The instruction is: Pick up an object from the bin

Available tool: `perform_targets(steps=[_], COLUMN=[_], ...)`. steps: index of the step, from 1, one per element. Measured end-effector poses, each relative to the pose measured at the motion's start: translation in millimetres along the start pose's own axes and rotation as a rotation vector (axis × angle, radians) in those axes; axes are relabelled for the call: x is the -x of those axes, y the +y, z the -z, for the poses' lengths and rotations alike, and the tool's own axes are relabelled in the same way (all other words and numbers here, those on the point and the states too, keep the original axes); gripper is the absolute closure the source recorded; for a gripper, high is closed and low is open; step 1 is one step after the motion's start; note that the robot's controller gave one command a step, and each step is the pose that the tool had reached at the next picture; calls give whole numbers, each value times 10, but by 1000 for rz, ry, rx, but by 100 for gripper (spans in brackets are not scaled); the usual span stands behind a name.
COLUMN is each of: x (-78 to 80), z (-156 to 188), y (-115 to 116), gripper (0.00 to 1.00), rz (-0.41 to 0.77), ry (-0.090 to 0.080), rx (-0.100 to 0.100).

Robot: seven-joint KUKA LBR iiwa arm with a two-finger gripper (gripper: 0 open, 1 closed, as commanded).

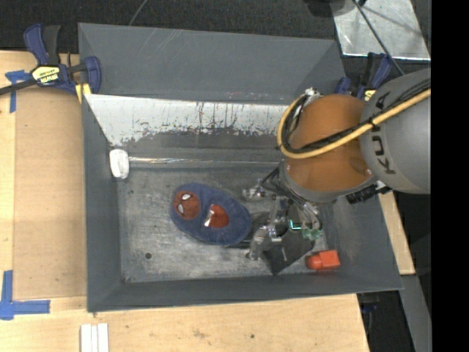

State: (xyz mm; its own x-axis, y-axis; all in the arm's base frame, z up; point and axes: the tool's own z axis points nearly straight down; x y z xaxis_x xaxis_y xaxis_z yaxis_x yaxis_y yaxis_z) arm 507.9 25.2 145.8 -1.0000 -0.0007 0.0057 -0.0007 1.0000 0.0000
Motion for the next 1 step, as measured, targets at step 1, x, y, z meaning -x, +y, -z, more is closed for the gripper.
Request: perform_targets(steps=[1], x=[-62], z=[-720], y=[-135], gripper=[0], rz=[-132], ry=[-22], rx=[5])
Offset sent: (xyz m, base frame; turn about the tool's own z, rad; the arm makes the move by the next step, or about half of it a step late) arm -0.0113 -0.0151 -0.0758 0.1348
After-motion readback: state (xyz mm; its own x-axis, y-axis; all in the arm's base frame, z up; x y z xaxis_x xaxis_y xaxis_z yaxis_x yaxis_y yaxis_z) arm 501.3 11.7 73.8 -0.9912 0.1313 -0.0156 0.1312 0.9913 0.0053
